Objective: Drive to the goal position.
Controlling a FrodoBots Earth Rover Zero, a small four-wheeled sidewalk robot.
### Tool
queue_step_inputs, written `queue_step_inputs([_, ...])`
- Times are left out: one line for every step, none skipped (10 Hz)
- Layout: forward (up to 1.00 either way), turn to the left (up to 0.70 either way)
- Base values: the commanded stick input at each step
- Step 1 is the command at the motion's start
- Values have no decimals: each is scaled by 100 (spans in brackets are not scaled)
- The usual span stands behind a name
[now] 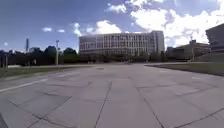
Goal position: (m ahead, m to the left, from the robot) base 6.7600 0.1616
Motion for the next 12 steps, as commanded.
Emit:
queue_step_inputs([70, 0])
queue_step_inputs([70, 0])
queue_step_inputs([70, 0])
queue_step_inputs([70, 0])
queue_step_inputs([70, 0])
queue_step_inputs([70, 0])
queue_step_inputs([70, 0])
queue_step_inputs([70, 0])
queue_step_inputs([70, 0])
queue_step_inputs([70, 0])
queue_step_inputs([70, 0])
queue_step_inputs([70, 0])
